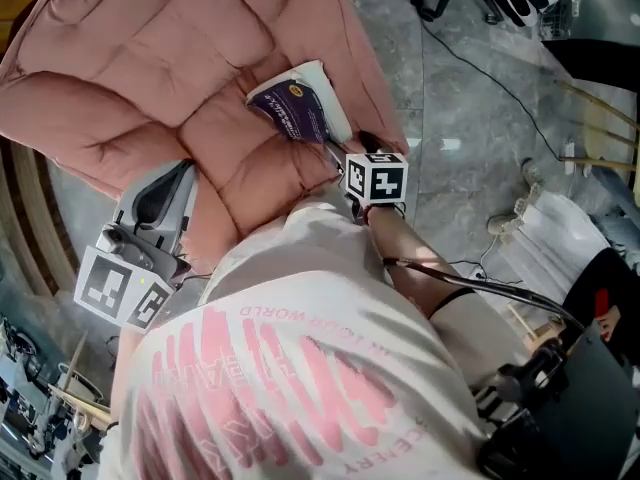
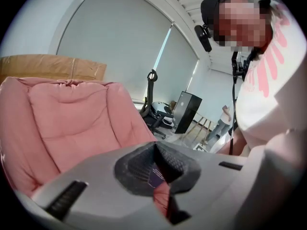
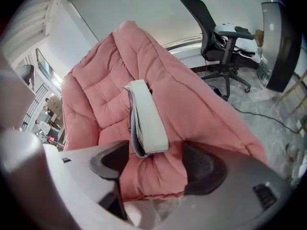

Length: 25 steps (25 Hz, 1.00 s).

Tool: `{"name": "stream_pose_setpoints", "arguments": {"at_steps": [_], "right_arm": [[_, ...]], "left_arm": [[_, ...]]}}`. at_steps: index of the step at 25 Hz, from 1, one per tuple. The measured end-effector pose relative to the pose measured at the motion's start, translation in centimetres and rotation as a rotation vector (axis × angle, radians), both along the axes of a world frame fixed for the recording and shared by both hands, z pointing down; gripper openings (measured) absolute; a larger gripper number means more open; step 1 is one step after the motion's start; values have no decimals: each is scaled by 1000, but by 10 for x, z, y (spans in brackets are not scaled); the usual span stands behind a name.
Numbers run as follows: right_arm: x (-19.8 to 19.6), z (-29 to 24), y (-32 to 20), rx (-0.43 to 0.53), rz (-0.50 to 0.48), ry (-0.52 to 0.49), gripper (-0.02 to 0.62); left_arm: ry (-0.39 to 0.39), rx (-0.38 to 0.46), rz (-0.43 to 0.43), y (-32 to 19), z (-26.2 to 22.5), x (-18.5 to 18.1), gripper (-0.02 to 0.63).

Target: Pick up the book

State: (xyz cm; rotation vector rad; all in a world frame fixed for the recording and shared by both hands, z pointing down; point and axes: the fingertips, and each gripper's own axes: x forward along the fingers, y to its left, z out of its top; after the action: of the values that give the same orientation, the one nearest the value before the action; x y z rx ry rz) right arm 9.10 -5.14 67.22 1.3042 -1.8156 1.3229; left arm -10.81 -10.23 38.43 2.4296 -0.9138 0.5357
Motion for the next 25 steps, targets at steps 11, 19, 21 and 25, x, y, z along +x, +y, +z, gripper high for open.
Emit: {"name": "stream_pose_setpoints", "arguments": {"at_steps": [11,19,21,25], "right_arm": [[4,0,-8,-71,326,98,342],[-9,-7,-9,-68,294,97,345],[-16,-9,-11,-56,260,82,345],[-17,-8,-19,-34,164,85,344]], "left_arm": [[-2,-20,-65,2,3,-3,6],[4,-26,-96,5,4,-7,6],[6,-29,-99,6,6,-7,6],[7,-33,-94,5,9,-1,6]]}}
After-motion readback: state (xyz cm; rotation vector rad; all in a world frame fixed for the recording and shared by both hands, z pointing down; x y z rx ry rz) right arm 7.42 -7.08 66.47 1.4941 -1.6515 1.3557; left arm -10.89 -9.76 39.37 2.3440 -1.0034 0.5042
